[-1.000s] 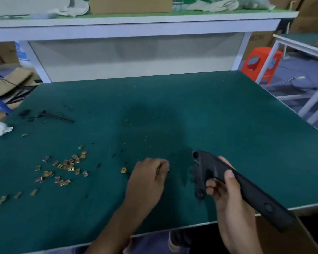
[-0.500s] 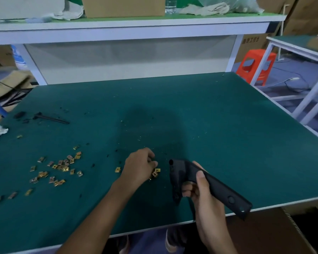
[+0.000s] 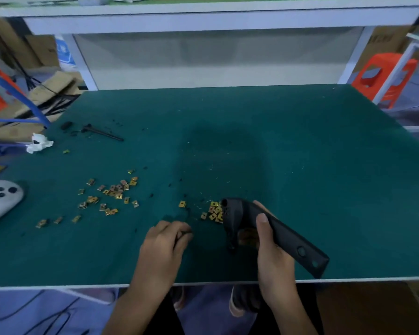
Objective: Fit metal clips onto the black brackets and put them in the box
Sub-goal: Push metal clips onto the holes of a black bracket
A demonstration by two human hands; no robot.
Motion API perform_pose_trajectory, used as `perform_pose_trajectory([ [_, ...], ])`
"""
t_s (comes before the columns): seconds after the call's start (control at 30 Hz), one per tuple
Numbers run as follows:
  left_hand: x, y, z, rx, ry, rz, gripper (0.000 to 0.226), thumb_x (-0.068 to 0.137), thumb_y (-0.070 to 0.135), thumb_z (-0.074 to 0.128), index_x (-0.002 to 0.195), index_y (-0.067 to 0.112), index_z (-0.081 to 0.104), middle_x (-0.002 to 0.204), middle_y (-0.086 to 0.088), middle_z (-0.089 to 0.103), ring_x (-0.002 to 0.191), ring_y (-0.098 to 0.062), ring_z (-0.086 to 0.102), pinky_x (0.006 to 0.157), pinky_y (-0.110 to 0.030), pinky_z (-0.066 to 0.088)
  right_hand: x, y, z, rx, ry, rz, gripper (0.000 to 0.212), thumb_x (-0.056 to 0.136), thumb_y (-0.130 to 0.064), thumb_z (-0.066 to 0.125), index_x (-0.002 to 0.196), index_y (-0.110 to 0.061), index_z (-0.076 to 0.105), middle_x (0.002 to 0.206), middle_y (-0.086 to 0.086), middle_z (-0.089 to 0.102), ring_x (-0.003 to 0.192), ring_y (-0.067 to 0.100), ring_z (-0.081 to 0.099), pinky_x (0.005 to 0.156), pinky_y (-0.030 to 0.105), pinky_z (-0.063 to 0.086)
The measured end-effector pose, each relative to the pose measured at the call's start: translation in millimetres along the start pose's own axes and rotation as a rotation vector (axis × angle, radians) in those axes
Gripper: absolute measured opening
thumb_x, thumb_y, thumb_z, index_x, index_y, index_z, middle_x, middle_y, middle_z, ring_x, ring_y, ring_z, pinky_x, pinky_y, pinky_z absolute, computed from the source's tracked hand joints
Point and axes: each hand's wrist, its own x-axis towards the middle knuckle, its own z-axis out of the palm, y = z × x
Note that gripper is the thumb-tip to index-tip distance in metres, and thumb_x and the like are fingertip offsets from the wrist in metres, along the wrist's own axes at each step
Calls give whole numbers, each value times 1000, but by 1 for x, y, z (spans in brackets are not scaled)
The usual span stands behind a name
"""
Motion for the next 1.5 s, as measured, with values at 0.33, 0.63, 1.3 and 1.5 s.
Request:
perform_pose_trajectory([
  [0.33, -5, 20, -5, -457, -70, -149, 22, 98, 22, 61, 105, 40, 71, 78, 28, 66, 79, 6, 61, 73, -8, 43, 4, 6, -2, -24, -16, -26, 43, 75, -67, 66, 112, -46, 75, 120, -17, 73, 116, 3, 66, 104, 38, 49],
  [0.63, 7, 67, 21, -1328, -176, -529, 13, 96, 9, 62, 108, 6, 69, 93, -6, 76, 82, -13, 72, 62, -21, 54, 12, -3, -11, 274, -122, 67, 25, 88, -29, 66, 99, -13, 81, 76, -2, 72, 62, 6, 65, 56, 19, 53],
  [1.3, 17, 72, 22, -1474, -238, -652, 12, 90, 13, 67, 97, 9, 77, 83, -5, 75, 63, -9, 67, 56, -19, 54, 19, 20, -19, -42, -229, -89, 46, 90, -42, 70, 132, -23, 66, 126, 6, 72, 124, 28, 63, 111, 58, 42],
  [1.5, 15, 69, 30, -1415, -238, -678, 25, 92, 19, 67, 111, 4, 74, 103, -14, 76, 85, -19, 71, 72, -27, 56, 12, 13, -19, -149, -249, -180, 29, 99, -31, 66, 128, -30, 65, 125, -5, 70, 121, 14, 64, 101, 39, 53],
])
